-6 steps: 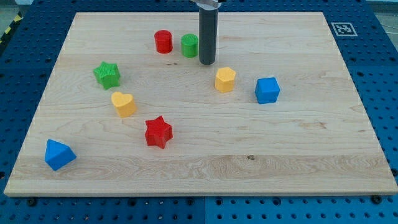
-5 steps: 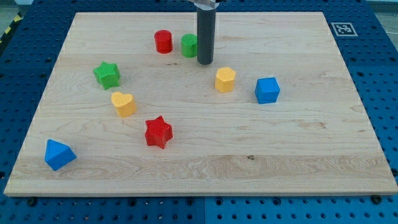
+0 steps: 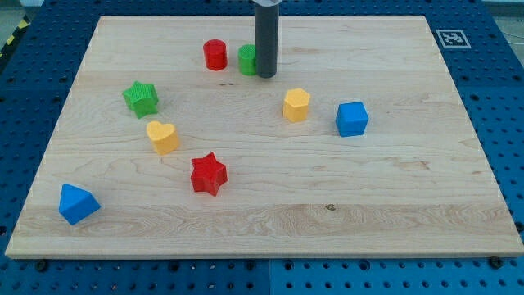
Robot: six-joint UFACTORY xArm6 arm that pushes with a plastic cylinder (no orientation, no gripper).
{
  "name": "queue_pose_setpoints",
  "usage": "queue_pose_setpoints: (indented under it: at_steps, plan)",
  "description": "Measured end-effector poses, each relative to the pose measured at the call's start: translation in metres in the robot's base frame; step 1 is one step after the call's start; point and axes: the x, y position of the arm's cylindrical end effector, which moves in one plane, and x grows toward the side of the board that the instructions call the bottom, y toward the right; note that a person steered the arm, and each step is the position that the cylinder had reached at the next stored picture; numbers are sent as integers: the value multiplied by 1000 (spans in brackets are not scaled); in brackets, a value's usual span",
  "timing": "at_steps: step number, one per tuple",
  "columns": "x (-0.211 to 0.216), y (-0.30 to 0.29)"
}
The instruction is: Move your arm to the top left of the yellow hexagon
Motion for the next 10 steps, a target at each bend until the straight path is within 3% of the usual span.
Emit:
queue_pose_setpoints:
  at_steps: [3,10]
  plan:
    - [-16,-3]
    - [108,-31]
